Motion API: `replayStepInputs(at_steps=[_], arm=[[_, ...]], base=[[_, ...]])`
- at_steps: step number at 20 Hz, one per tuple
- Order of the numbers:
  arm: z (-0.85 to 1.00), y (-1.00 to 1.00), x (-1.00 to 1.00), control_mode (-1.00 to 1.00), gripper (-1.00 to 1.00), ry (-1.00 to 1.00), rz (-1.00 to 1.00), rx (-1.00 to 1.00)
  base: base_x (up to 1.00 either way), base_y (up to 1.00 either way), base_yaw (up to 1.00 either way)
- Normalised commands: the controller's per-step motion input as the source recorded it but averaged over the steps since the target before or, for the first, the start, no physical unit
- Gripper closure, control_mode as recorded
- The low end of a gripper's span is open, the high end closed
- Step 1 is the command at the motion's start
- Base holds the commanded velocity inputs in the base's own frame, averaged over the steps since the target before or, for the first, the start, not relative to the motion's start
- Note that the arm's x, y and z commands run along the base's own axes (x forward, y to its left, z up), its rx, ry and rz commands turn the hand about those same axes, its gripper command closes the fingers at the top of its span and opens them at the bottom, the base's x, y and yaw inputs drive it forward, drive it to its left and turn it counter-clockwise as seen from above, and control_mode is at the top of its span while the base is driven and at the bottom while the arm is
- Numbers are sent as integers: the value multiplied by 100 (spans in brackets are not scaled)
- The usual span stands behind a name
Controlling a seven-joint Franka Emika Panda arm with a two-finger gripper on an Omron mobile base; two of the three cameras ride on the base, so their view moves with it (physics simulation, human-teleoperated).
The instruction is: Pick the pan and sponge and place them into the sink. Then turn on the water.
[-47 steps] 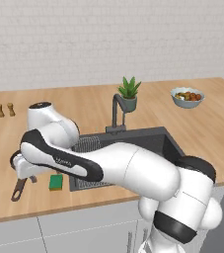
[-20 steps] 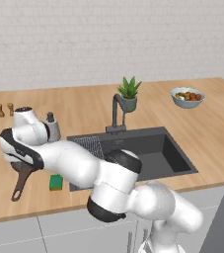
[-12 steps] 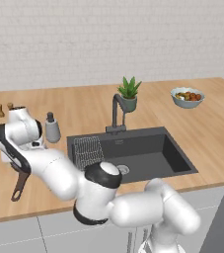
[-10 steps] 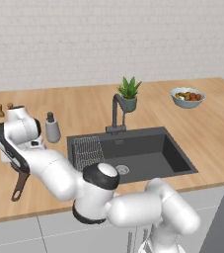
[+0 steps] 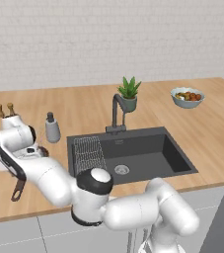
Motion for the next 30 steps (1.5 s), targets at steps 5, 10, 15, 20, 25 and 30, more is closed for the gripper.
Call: replayStepInputs(at_steps=[5, 10, 15, 20, 25, 30], arm=[[-18, 5, 0, -100, -100, 0, 0, -1], [-26, 18, 0, -100, -100, 0, 0, -5], [-20, 21, 0, -100, -100, 1, 0, -4], [-22, 18, 0, -100, -100, 1, 0, -3], [-37, 1, 0, -100, -100, 0, 0, 0], [-25, 0, 0, -100, -100, 0, 0, 0]], base=[[0, 0, 0], [0, 0, 0], [0, 0, 0], [0, 0, 0], [0, 0, 0], [0, 0, 0]])
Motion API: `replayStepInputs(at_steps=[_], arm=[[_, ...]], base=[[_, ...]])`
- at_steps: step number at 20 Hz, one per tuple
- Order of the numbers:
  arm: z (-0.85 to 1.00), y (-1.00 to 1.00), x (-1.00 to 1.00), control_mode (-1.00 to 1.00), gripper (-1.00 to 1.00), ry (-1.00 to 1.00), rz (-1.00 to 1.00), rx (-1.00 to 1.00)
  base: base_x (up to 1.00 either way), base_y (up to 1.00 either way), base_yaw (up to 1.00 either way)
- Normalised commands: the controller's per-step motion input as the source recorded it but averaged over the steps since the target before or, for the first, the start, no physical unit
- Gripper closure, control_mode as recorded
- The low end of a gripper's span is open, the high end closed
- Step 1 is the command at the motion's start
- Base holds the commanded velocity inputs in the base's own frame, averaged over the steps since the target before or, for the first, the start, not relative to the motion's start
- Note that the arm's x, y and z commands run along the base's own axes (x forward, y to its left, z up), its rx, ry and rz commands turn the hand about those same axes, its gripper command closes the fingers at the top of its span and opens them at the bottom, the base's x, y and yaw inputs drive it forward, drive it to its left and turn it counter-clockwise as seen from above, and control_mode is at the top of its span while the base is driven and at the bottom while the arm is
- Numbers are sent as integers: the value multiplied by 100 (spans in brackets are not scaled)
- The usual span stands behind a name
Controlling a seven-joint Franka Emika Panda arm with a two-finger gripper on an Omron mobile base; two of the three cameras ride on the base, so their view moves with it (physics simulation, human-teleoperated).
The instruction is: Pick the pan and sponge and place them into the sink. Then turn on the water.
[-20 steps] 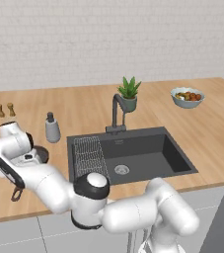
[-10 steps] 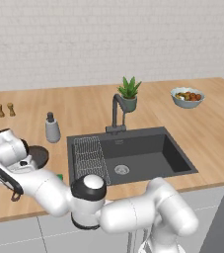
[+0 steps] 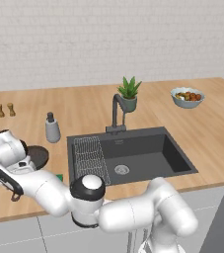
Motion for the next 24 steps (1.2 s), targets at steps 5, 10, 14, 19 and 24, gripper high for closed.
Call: replayStepInputs(at_steps=[5, 10, 14, 19, 24], arm=[[0, 0, 0, -100, 100, 0, 0, 0], [0, 0, 0, -100, 100, 0, 0, 0], [0, 0, -4, -100, 100, 0, 0, 0], [11, -2, -52, -100, 100, -8, 4, 2], [57, -41, -73, -100, 100, -15, 8, 19]], base=[[0, 0, 0], [0, 0, 0], [0, 0, 0], [0, 0, 0], [0, 0, 0]])
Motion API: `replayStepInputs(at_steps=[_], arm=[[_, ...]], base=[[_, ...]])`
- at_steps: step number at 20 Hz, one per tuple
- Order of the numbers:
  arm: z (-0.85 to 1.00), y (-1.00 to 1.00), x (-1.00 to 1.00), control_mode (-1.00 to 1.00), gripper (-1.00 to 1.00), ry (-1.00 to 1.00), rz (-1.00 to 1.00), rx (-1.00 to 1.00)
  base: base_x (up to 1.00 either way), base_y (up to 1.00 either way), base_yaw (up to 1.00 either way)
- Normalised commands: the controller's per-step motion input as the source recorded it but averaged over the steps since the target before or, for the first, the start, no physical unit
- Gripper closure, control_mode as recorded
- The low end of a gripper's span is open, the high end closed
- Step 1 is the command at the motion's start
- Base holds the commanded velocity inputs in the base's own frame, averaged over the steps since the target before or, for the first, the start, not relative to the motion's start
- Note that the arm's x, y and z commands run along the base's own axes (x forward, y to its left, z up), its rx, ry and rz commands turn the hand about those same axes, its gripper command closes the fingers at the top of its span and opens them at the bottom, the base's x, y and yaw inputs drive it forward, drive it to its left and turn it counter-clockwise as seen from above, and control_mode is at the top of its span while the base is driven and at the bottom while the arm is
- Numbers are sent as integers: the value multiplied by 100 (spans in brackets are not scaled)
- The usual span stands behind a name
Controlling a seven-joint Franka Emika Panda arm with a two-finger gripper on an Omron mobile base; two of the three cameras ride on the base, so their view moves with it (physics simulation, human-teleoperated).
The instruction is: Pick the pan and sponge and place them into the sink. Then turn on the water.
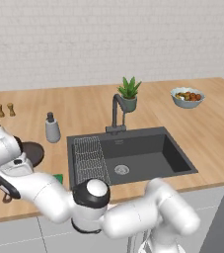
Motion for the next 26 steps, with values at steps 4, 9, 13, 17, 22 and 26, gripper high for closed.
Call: replayStepInputs(at_steps=[4, 9, 13, 17, 22, 26], arm=[[55, -69, -75, -100, 100, -12, 7, 27], [47, -79, -87, -100, 100, -7, 11, 19], [72, -88, -73, -100, 100, 0, 21, 10], [82, -71, -13, -100, 100, 11, 23, 1], [15, -54, 10, -100, 100, 17, 30, 0], [-7, -56, 13, -100, 100, 1, 30, 0]], base=[[0, 0, 0], [0, 0, 0], [0, 0, 0], [0, 0, 0], [0, 0, 0], [0, 0, 0]])
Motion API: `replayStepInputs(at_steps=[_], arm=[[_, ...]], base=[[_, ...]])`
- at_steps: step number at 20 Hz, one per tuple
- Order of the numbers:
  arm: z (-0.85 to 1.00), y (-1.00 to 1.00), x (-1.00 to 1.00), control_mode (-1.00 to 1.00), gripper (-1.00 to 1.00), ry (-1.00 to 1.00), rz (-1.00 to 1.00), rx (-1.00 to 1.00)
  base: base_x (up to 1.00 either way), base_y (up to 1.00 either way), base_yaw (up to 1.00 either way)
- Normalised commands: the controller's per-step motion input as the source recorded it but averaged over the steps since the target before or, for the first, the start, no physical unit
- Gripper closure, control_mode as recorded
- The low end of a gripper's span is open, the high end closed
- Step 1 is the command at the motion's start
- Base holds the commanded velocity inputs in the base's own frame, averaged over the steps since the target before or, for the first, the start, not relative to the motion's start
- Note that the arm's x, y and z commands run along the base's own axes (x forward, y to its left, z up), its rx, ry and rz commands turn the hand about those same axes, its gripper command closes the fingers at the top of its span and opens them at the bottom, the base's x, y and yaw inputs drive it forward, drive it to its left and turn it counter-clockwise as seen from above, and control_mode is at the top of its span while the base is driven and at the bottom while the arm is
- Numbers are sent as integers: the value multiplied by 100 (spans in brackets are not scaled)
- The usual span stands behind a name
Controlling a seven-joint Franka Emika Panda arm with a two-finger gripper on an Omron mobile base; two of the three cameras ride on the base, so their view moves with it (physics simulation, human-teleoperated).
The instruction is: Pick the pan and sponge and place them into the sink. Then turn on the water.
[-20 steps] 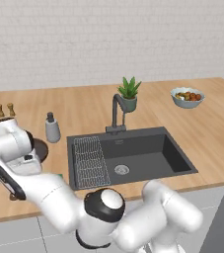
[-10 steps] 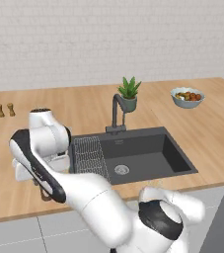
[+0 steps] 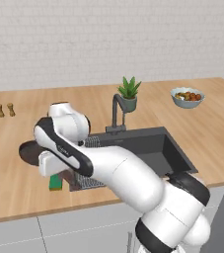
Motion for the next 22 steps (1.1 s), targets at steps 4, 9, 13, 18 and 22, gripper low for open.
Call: replayStepInputs(at_steps=[4, 9, 13, 18, 22], arm=[[-3, -50, 4, -100, 100, -16, 30, 0], [0, -60, 0, -100, 100, -29, 27, 2], [0, -66, 2, -100, 100, -28, 25, 6], [0, -64, 4, -100, 100, -22, 24, 7], [4, -68, 0, -100, 100, -7, 26, 4]], base=[[0, 0, 0], [0, 0, 0], [0, 0, 0], [0, 0, 0], [0, 0, 0]])
